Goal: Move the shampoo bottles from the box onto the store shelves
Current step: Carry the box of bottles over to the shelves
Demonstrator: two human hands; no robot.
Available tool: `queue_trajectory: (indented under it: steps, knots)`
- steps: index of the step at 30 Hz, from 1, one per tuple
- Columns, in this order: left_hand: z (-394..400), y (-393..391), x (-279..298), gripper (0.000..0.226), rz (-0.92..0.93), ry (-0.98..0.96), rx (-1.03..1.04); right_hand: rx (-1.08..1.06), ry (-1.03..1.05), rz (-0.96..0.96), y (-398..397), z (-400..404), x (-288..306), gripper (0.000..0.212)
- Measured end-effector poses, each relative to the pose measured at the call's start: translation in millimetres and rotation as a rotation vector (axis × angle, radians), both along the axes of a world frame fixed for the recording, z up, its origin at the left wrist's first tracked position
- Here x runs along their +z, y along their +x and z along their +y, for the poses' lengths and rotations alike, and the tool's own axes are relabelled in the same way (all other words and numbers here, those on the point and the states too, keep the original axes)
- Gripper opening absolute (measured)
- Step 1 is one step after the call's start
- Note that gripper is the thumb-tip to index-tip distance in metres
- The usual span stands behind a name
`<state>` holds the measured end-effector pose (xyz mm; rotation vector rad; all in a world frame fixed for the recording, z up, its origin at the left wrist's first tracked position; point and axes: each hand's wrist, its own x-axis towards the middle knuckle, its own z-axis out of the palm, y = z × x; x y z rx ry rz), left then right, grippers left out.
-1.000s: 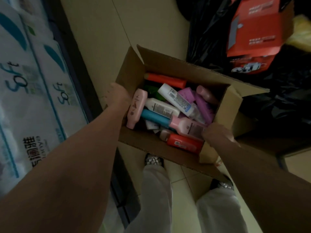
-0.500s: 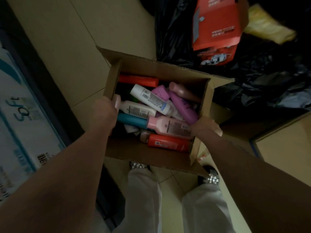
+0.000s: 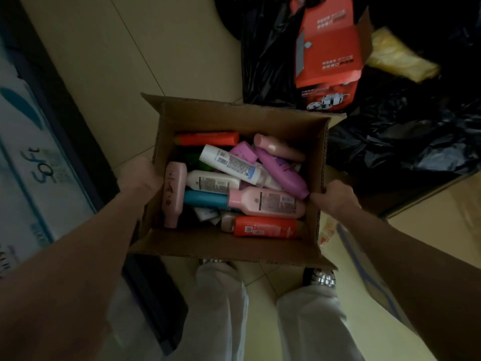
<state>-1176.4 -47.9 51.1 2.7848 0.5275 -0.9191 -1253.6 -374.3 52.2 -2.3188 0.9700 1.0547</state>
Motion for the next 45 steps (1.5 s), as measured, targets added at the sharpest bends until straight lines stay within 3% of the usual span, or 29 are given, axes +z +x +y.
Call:
queue_trajectory:
  steps: [6,11,17,22,25,31,35,45]
  knots:
    - [18,5,20,0.037,0.000,-0.015,0.017,-0.038,0.062,-0.033,12,-10,31,0.025]
    - [21,4,73,0.028,0.014,0.003,0.044,-0.007,0.082,-0.032,12,-17,92,0.025]
    - [-6,12,199,0.029,0.013,-0.014,-0.083,-0.015,0.085,-0.064,-7,-34,217,0.030]
    - [-75,16,328,0.027,-0.104,0.043,-0.277,-0.098,0.068,-0.111,-44,-76,323,0.025]
    - [-125,22,372,0.022,-0.149,0.057,-0.415,-0.195,0.067,-0.145,-72,-113,365,0.039]
    - [-231,10,410,0.011,-0.168,0.012,-0.572,-0.332,-0.033,-0.137,-144,-181,403,0.033]
    - [-310,-8,419,0.023,-0.162,-0.043,-0.652,-0.454,-0.076,-0.138,-182,-226,408,0.032]
    - [-487,-81,375,0.014,-0.123,-0.083,-0.920,-0.728,-0.171,-0.002,-278,-322,364,0.029]
